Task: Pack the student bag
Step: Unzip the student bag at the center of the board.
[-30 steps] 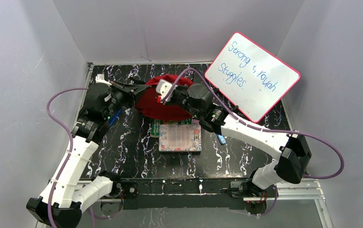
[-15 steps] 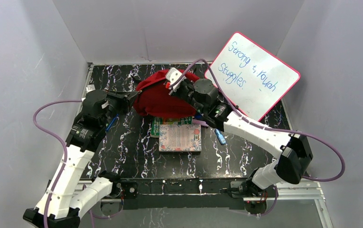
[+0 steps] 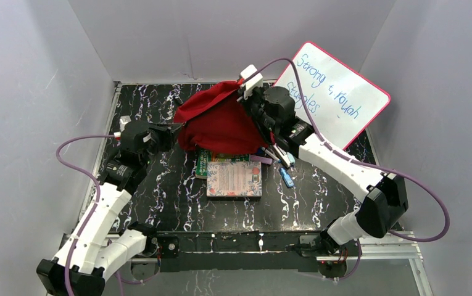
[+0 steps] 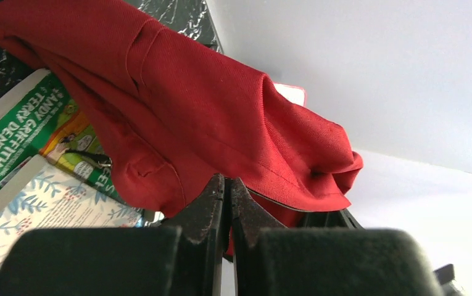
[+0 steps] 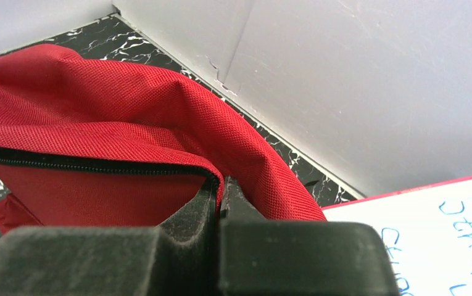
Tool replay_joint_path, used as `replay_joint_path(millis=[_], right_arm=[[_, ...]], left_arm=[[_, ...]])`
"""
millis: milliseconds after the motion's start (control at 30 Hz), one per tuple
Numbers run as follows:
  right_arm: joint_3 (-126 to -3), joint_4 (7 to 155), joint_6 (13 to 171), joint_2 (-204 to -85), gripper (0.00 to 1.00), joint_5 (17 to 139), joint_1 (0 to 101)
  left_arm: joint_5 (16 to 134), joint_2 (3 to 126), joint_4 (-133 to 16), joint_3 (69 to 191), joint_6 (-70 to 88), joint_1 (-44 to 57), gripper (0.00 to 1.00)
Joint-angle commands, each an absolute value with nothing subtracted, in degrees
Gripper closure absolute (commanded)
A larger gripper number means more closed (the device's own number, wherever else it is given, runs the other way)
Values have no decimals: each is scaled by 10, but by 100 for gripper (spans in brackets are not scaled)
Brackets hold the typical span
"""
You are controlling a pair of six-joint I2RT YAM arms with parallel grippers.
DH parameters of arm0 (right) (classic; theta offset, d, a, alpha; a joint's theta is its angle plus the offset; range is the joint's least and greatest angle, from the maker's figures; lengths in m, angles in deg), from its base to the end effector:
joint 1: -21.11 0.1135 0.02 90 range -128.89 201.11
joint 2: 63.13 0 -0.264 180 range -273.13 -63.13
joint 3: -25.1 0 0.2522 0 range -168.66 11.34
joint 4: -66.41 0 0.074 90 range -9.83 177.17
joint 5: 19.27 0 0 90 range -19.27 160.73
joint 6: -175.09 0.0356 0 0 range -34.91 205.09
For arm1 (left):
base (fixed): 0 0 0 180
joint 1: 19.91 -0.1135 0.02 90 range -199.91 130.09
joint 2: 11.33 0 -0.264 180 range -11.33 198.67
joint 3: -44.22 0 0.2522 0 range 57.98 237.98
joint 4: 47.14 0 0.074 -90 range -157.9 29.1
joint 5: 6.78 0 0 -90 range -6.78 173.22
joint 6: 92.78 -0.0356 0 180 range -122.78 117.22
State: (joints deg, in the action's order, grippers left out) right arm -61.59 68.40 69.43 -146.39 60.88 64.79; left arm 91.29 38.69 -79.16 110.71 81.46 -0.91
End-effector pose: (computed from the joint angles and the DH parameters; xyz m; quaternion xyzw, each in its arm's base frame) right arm 0.2572 0.2372 0.3935 -0.2909 0.6348 0.1145 0.7066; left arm 0.1883 -0.0596 0.3580 -0.4640 0.6461 -0.4383 0.4186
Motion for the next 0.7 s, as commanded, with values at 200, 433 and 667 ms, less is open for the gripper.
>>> replay_joint_path(millis=[200, 433, 667], right_arm=[[-683, 709, 764, -1458, 100, 508, 547], [-682, 718, 779, -1458, 100, 533, 535], [-689, 724, 778, -1458, 100, 593, 533]], left_arm=[[933, 425, -745, 1079, 789, -95, 100], [850, 487, -636, 1013, 780, -119, 100], [808, 512, -587, 1022, 710, -139, 100]])
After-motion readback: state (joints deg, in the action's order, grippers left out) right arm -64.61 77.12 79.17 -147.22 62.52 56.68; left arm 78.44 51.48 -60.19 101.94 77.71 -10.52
